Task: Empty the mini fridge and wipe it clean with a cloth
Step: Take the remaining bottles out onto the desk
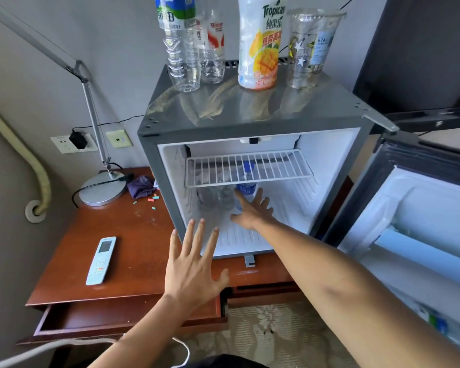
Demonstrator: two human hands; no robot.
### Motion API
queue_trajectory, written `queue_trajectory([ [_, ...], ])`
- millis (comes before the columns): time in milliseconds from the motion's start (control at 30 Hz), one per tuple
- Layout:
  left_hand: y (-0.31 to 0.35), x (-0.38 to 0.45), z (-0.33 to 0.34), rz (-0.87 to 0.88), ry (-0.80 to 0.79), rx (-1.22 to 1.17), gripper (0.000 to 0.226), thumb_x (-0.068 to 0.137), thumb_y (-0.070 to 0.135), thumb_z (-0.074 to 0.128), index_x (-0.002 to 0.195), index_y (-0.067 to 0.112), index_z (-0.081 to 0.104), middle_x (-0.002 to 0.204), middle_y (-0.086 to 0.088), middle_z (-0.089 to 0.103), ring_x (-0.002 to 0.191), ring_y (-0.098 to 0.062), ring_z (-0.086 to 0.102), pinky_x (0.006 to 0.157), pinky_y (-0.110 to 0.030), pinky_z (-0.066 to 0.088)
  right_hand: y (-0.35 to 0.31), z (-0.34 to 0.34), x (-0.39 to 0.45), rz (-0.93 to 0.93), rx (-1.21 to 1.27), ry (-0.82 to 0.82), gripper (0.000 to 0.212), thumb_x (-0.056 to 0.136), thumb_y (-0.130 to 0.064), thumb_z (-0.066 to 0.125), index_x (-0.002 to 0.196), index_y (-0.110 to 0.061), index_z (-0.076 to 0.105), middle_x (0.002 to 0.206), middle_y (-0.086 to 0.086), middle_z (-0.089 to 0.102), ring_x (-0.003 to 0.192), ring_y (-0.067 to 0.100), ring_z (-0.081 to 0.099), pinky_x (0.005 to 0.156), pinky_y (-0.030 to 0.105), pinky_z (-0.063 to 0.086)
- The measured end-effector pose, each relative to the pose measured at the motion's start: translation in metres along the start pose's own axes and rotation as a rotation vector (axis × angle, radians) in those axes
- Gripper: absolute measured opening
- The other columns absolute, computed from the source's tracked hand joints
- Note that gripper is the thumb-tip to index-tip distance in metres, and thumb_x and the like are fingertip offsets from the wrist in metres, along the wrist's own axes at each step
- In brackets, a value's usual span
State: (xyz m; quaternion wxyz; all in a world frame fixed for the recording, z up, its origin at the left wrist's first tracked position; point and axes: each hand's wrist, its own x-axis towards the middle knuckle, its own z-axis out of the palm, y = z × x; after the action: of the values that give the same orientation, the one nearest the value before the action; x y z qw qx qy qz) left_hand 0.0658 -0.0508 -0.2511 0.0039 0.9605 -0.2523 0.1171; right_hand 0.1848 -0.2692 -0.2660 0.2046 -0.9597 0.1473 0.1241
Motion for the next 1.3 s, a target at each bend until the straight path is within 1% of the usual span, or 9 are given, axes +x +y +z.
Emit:
queue_trajectory([
  [267, 0.002, 0.013, 0.004, 0.004, -0.021, 0.009, 0.096, 0.079, 0.069, 0.053, 0.160, 0.021, 0.036, 0.169, -0.015, 0.022, 0.159, -0.033, 0.008, 0.123, -0.066, 0.014, -0.005, -0.002, 0.025, 0.018, 0.012, -0.029, 0.092, 0.094, -0.048, 0.063, 0.151, -0.061, -0.008, 0.162, 0.020, -0.030, 0.152, 0.046, -0.009, 0.118, 0.061, 0.022],
  [467, 0.010, 0.015, 0.008, 0.010, -0.057, 0.006, 0.096, 0.081, 0.069, 0.049, 0.162, 0.022, 0.030, 0.170, -0.015, 0.018, 0.160, -0.033, 0.003, 0.124, -0.065, 0.011, 0.006, 0.011, 0.021, -0.054, 0.083, 0.066, 0.095, 0.093, -0.043, 0.066, 0.153, -0.057, -0.006, 0.162, 0.018, -0.031, 0.154, 0.038, -0.016, 0.122, 0.060, 0.012],
  [567, 0.013, 0.018, 0.008, 0.011, -0.068, 0.006, 0.096, 0.080, 0.068, 0.049, 0.162, 0.021, 0.031, 0.170, -0.015, 0.019, 0.159, -0.034, 0.005, 0.124, -0.065, 0.012, 0.011, 0.017, 0.014, -0.081, 0.114, 0.111, 0.098, 0.088, -0.042, 0.068, 0.153, -0.057, -0.003, 0.163, 0.016, -0.022, 0.154, 0.041, 0.001, 0.121, 0.059, 0.020],
  [700, 0.017, 0.023, 0.007, 0.010, -0.106, -0.007, 0.097, 0.081, 0.068, 0.046, 0.164, 0.023, 0.025, 0.171, -0.015, 0.014, 0.160, -0.033, 0.001, 0.124, -0.065, 0.009, 0.025, 0.028, -0.010, -0.124, 0.167, 0.155, 0.098, 0.083, -0.040, 0.069, 0.152, -0.059, 0.002, 0.163, 0.007, -0.017, 0.138, 0.045, 0.039, 0.101, 0.048, 0.051],
  [900, 0.036, 0.030, 0.000, 0.045, -0.155, -0.073, 0.098, 0.083, 0.072, 0.038, 0.166, 0.023, 0.016, 0.173, -0.009, 0.006, 0.159, -0.030, -0.008, 0.125, -0.063, 0.002, 0.040, 0.041, -0.074, -0.192, 0.184, 0.130, 0.094, 0.085, -0.033, 0.063, 0.154, -0.056, 0.004, 0.160, -0.001, -0.033, 0.133, 0.034, 0.052, 0.083, 0.040, 0.057],
  [1067, 0.041, 0.028, -0.008, -0.006, -0.162, -0.256, 0.096, 0.090, 0.066, 0.043, 0.166, 0.021, 0.005, 0.174, 0.001, 0.005, 0.160, -0.018, -0.006, 0.129, -0.050, 0.000, 0.042, 0.051, -0.125, -0.208, 0.204, 0.110, 0.088, 0.087, -0.035, 0.061, 0.154, -0.056, 0.007, 0.162, -0.002, -0.027, 0.134, 0.031, 0.050, 0.089, 0.039, 0.055],
  [1133, 0.040, 0.031, -0.015, -0.077, -0.210, -0.386, 0.101, 0.092, 0.068, 0.049, 0.165, 0.021, 0.000, 0.174, 0.004, 0.006, 0.159, -0.016, 0.013, 0.128, -0.039, 0.016, 0.037, 0.056, -0.145, -0.237, 0.234, 0.138, 0.084, 0.088, -0.038, 0.061, 0.154, -0.053, 0.012, 0.163, 0.000, -0.018, 0.136, 0.026, 0.048, 0.093, 0.038, 0.056],
  [1200, 0.040, 0.033, -0.024, -0.141, -0.228, -0.515, 0.106, 0.089, 0.070, 0.058, 0.165, 0.021, 0.003, 0.172, 0.005, 0.015, 0.146, -0.018, 0.043, 0.113, -0.037, 0.039, 0.029, 0.061, -0.166, -0.302, 0.266, 0.151, 0.082, 0.084, -0.036, 0.063, 0.153, -0.051, 0.022, 0.163, -0.002, -0.010, 0.129, 0.019, 0.053, 0.089, 0.034, 0.058],
  [1300, 0.037, 0.026, -0.033, -0.171, -0.170, -0.576, 0.102, 0.084, 0.071, 0.066, 0.162, 0.031, 0.014, 0.158, 0.012, 0.043, 0.122, -0.018, 0.063, 0.093, -0.036, 0.052, 0.014, 0.067, -0.195, -0.375, 0.252, 0.100, 0.054, 0.081, -0.033, 0.061, 0.133, -0.038, 0.047, 0.159, -0.004, 0.002, 0.117, 0.019, 0.057, 0.081, 0.028, 0.055],
])
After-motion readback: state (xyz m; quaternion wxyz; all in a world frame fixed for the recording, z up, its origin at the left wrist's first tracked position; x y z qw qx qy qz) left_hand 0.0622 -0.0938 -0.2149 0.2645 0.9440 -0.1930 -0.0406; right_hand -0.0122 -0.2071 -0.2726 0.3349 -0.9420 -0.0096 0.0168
